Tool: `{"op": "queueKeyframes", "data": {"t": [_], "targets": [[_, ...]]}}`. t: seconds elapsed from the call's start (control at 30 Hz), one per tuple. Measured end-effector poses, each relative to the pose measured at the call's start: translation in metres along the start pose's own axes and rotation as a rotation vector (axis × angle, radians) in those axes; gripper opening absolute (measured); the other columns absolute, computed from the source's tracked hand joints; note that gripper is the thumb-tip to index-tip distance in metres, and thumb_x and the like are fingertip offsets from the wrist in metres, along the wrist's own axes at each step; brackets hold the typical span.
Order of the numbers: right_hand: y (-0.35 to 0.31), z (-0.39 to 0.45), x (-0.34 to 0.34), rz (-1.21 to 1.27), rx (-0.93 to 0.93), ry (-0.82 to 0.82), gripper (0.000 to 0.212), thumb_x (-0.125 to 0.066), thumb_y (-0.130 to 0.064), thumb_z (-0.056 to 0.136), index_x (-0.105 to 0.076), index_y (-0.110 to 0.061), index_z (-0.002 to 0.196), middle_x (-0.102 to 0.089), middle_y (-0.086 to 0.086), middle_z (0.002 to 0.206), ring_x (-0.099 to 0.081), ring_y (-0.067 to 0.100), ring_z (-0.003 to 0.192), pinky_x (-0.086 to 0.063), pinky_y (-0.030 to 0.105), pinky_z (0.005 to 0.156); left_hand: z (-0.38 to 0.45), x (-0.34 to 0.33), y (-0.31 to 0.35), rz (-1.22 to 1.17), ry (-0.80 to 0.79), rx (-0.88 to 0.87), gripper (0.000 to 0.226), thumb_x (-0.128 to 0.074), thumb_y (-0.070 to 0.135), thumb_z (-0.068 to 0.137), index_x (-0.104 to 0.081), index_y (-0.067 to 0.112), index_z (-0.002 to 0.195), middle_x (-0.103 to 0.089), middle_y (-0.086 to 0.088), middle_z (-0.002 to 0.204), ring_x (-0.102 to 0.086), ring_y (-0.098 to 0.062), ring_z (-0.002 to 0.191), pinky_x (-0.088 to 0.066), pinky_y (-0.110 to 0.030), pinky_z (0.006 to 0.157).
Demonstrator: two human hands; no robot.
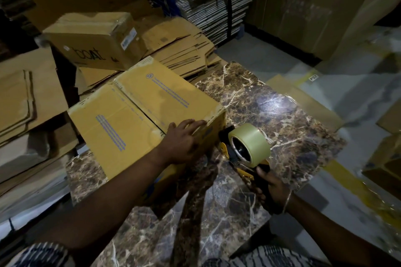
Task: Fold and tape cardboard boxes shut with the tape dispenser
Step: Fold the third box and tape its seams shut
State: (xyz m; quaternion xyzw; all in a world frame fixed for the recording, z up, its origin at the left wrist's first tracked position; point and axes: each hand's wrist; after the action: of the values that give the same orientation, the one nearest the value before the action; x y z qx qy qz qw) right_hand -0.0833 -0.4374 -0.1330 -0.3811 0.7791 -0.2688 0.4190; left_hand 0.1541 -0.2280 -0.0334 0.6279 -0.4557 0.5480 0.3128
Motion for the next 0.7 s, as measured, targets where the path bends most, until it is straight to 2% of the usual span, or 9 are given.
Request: {"op": "queueKeyframes", "data": {"t": [0.07,0.17,0.27,0.37,0.47,0.57,0.63,0.7], "targets": [[0.000,0.003,-0.001,0.032,0.023,-0.005,0.105,-0.087,-0.067,0.052,-0.053,0.008,0.118,-0.047,0.007,0.054,-0.036,0.011,0.033,-0.022,0.016,0.034,0.007,0.005,0.001,0.105,0.027,-0.026,0.026,-0.058,0.042,0.083,-0.075,0.024,0.090,-0.036,-0.008,0.156,-0.045,-0.039,0.128,-0.044,-0.052,0.076],[-0.004,0.006,0.001,0.047,-0.011,-0.015,0.091,-0.087,-0.067,0.053,-0.056,-0.002,0.109,-0.042,0.011,0.061,-0.034,0.014,0.037,-0.017,0.023,0.038,0.017,0.014,0.001,0.159,0.007,-0.075,0.027,-0.070,0.037,0.082,-0.072,0.016,0.099,-0.041,-0.015,0.150,-0.047,-0.042,0.118,-0.041,-0.053,0.074],[-0.008,0.010,0.006,0.075,-0.091,-0.025,0.079,-0.086,-0.068,0.055,-0.059,-0.006,0.095,-0.039,0.011,0.065,-0.033,0.016,0.038,-0.016,0.029,0.040,0.022,0.015,-0.004,0.230,0.000,-0.136,0.028,-0.059,0.046,0.087,-0.072,0.024,0.102,-0.038,-0.014,0.150,-0.046,-0.041,0.118,-0.038,-0.052,0.076],[-0.012,0.014,0.011,0.148,-0.126,-0.056,0.074,-0.086,-0.065,0.059,-0.058,-0.005,0.091,-0.040,0.011,0.067,-0.036,0.017,0.039,-0.026,0.025,0.036,0.019,0.012,-0.008,0.218,-0.062,-0.147,0.041,-0.036,0.050,0.082,-0.069,0.034,0.098,-0.046,-0.014,0.140,-0.052,-0.040,0.108,-0.041,-0.050,0.069],[-0.019,0.013,0.014,0.205,-0.151,-0.124,0.070,-0.085,-0.064,0.062,-0.059,-0.002,0.083,-0.043,0.010,0.062,-0.040,0.017,0.038,-0.033,0.026,0.036,0.020,0.005,-0.007,0.154,-0.027,-0.112,0.046,-0.028,0.050,0.080,-0.052,0.037,0.116,-0.036,-0.012,0.141,-0.040,-0.036,0.114,-0.042,-0.049,0.071],[-0.031,0.008,0.013,0.185,-0.168,-0.177,0.074,-0.086,-0.068,0.056,-0.059,-0.002,0.075,-0.045,0.007,0.055,-0.041,0.017,0.036,-0.033,0.025,0.037,0.025,0.001,-0.005,0.035,-0.041,-0.037,0.064,-0.020,0.045,0.077,-0.033,0.046,0.140,-0.017,-0.005,0.148,-0.021,-0.033,0.126,-0.037,-0.052,0.086],[-0.041,0.004,0.013,0.150,-0.162,-0.213,0.074,-0.085,-0.071,0.055,-0.061,-0.003,0.074,-0.046,0.006,0.054,-0.042,0.016,0.037,-0.034,0.025,0.039,0.024,-0.001,-0.002,-0.041,-0.048,0.028,0.070,-0.026,0.039,0.082,-0.015,0.053,0.151,-0.012,-0.002,0.152,-0.014,-0.031,0.133,-0.030,-0.050,0.094],[-0.049,0.001,0.012,0.144,-0.166,-0.238,0.074,-0.084,-0.071,0.054,-0.063,-0.003,0.072,-0.046,0.006,0.054,-0.042,0.016,0.038,-0.036,0.026,0.041,0.020,-0.005,0.002,-0.127,-0.016,0.112,0.082,-0.038,0.038,0.083,-0.001,0.047,0.156,-0.010,0.001,0.155,-0.015,-0.031,0.137,-0.027,-0.048,0.100]]}}
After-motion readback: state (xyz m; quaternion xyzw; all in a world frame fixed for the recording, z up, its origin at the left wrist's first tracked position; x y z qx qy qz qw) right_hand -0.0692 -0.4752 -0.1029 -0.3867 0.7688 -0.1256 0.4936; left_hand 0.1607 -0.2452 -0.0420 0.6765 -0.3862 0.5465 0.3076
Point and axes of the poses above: each hand's wrist, its own z-axis towards the middle knuckle, its own x-axis out of the back of the hand, y = z × x
